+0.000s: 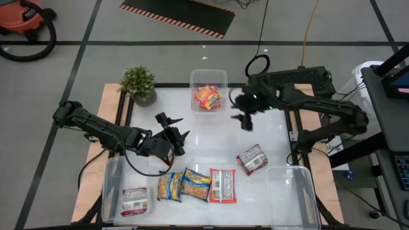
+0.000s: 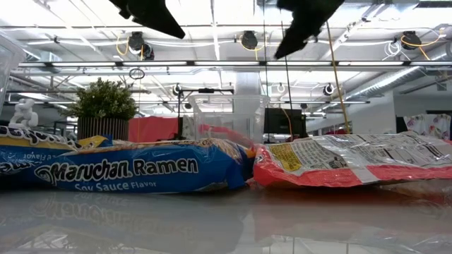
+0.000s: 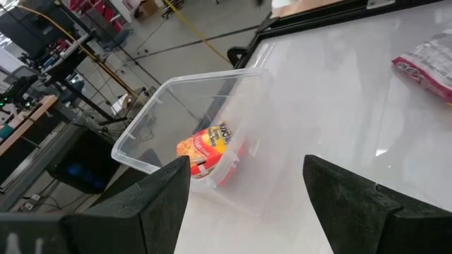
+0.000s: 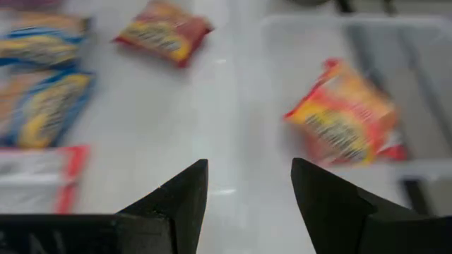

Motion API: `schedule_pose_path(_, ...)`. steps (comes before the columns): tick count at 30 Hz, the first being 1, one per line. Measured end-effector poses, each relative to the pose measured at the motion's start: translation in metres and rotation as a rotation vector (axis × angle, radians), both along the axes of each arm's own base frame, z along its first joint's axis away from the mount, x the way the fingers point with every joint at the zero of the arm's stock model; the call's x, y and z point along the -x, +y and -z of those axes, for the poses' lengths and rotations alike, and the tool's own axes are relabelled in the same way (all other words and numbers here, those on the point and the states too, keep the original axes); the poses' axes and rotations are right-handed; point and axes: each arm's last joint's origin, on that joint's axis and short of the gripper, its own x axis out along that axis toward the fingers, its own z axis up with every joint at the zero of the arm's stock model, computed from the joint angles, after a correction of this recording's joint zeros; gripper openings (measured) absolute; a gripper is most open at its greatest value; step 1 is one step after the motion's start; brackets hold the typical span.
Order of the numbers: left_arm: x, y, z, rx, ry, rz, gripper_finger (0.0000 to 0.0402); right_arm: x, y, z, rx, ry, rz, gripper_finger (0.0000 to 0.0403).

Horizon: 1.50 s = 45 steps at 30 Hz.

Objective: Sort Maruchan noodles
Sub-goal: Put the right red noodle pack into the bottom left transparent bin

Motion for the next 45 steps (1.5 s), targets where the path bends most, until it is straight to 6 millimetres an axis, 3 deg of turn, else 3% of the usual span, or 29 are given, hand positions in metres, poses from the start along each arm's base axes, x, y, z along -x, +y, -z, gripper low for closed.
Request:
schedule_pose_path(6,-0.001,-0.003,0.0,0.032,0.006,0.057,0.028,0.028,0.048,-0.012,-0.079,0.061,-0.023,0.0196)
schedule_pose_path(12,-0.003,-0.005,-0.001,0.076,-0.016,0.095,0.028,0.044,0.086,-0.005,-0.088,0.206,0.0,0.0196)
schedule_pose_path(16,-0.002,-0.009,-0.001,0.113,-0.027,0.12,0.028,0.045,0.108,0.007,-0.102,0.245,-0.018,0.0196)
schedule_pose_path(21,-0.001,-0.017,-0.001,0.162,-0.038,0.177,0.028,0.044,0.128,0.039,-0.132,0.242,-0.063,0.0196)
schedule_pose_path(30,-0.003,-0.019,-0.006,0.175,-0.091,0.189,0.028,0.03,0.133,0.098,-0.225,0.108,-0.062,0.0198)
schedule_pose_path(45,-0.007,-0.012,-0.006,0.166,-0.074,0.209,0.028,-0.002,0.132,0.166,-0.183,0.348,-0.043,0.0243)
